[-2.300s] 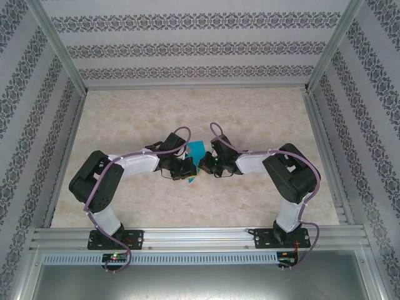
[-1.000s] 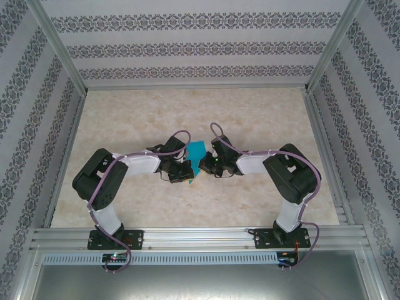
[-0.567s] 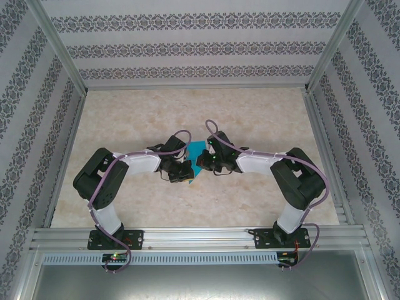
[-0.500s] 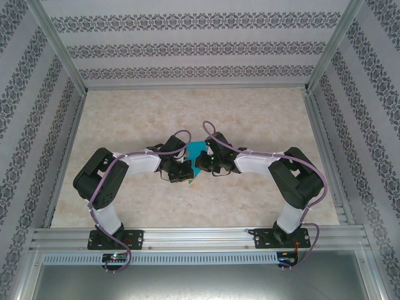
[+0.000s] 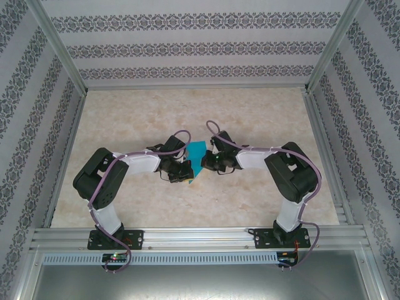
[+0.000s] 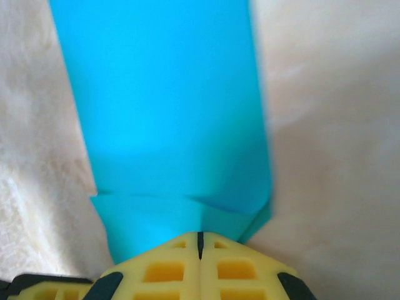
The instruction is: Fold a paper plane with a square sheet of paper (pick it up from the middle)
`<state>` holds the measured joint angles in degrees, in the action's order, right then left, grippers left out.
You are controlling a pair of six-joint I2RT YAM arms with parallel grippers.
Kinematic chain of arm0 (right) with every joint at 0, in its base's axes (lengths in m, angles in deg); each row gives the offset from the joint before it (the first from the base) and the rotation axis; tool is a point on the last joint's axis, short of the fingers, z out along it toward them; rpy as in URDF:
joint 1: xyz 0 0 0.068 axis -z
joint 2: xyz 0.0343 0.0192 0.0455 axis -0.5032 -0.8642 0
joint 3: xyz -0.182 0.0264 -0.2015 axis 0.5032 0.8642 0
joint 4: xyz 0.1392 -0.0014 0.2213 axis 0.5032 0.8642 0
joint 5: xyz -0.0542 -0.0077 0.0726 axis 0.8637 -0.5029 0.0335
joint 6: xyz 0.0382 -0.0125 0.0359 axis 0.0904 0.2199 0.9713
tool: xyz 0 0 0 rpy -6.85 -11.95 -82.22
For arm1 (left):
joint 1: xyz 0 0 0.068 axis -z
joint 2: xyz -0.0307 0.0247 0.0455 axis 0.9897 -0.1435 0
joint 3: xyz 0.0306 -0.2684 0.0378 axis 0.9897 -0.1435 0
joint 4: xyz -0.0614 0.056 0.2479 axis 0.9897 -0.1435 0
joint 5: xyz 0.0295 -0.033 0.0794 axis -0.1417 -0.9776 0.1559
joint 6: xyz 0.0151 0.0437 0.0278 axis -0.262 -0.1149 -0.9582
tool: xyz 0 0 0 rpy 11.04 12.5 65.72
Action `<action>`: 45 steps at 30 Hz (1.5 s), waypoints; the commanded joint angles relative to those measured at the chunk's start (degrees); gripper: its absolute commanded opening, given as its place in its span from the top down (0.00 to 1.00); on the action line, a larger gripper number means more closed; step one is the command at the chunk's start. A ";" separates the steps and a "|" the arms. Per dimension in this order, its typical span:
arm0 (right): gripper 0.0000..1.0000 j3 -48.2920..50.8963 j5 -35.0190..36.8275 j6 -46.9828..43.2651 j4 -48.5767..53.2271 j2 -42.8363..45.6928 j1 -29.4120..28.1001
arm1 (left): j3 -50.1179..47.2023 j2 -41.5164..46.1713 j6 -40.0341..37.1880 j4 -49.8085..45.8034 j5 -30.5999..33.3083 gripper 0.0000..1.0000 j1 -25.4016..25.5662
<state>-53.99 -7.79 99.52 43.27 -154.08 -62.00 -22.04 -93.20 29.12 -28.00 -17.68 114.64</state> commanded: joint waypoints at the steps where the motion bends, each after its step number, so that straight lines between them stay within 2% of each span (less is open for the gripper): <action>1: 1.00 0.40 3.22 -5.02 2.32 -0.06 5.07 | -3.35 -3.79 -0.12 -7.86 0.92 1.00 -0.17; 4: 1.00 0.18 3.54 -6.16 2.48 2.77 7.06 | -1.99 -3.50 -2.50 -8.19 1.06 1.00 -0.45; 8: 1.00 1.36 3.34 -5.54 1.67 7.73 6.36 | 1.86 -3.35 -8.66 -11.82 2.71 1.00 -1.21; 12: 1.00 3.68 1.77 -2.02 -1.91 9.12 2.31 | 3.49 -2.81 -13.94 -13.78 2.43 1.00 -2.14; 15: 1.00 3.68 -0.18 1.14 -5.44 6.94 -1.43 | 3.02 -2.48 -15.92 -14.10 1.24 1.00 -2.88; 22: 1.00 1.35 -2.69 4.75 -10.26 -0.05 -4.68 | 1.08 -1.67 -15.73 -12.01 -0.71 1.00 -3.97; 29: 1.00 2.33 1.41 0.42 -4.75 -1.82 -1.74 | 0.21 -1.85 -15.11 -11.88 -0.77 1.00 -4.14; 36: 1.00 5.53 3.20 -3.69 -4.19 1.32 7.21 | -0.71 -2.29 -14.85 -11.29 -0.63 1.00 -4.23; 41: 1.00 6.63 3.13 -1.90 -5.01 8.71 5.13 | -0.45 -2.00 -14.51 -10.03 -0.68 1.00 -4.23; 45: 1.00 6.90 2.39 0.50 -6.16 9.90 2.03 | 0.05 -2.26 -14.52 -10.12 -0.93 1.00 -4.23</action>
<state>-47.63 -6.32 98.84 37.48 -145.36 -57.61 -20.19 -94.36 15.32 -33.05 -21.65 110.96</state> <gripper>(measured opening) 0.039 0.065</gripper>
